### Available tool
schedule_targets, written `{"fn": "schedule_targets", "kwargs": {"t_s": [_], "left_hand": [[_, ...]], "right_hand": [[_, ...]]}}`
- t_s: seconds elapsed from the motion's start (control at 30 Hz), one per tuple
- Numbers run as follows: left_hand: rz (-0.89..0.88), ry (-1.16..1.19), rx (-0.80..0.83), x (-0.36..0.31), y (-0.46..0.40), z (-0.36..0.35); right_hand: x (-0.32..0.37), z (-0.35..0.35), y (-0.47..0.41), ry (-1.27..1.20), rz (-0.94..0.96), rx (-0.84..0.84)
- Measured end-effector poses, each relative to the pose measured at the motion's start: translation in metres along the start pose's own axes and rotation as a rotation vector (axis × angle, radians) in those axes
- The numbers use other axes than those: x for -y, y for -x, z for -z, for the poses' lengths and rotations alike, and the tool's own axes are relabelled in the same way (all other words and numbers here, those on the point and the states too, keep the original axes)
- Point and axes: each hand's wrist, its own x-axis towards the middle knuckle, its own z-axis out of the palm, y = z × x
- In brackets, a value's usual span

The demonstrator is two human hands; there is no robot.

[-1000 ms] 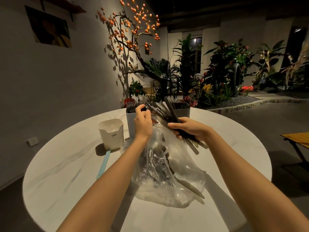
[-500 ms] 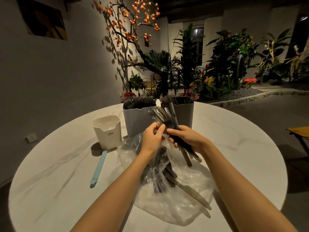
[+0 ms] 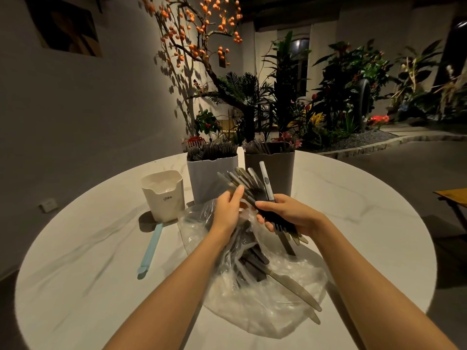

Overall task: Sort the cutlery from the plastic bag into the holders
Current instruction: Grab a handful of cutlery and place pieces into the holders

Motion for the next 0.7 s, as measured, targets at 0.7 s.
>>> {"fn": "schedule_targets", "kwargs": {"t_s": [0.7], "left_hand": [[0.128,0.018,-0.308,-0.0025,0.0031,-0.0074]], "right_hand": [[-0.0059,0.0028,-0.0102,0.13,-0.066,-0.272]]}}
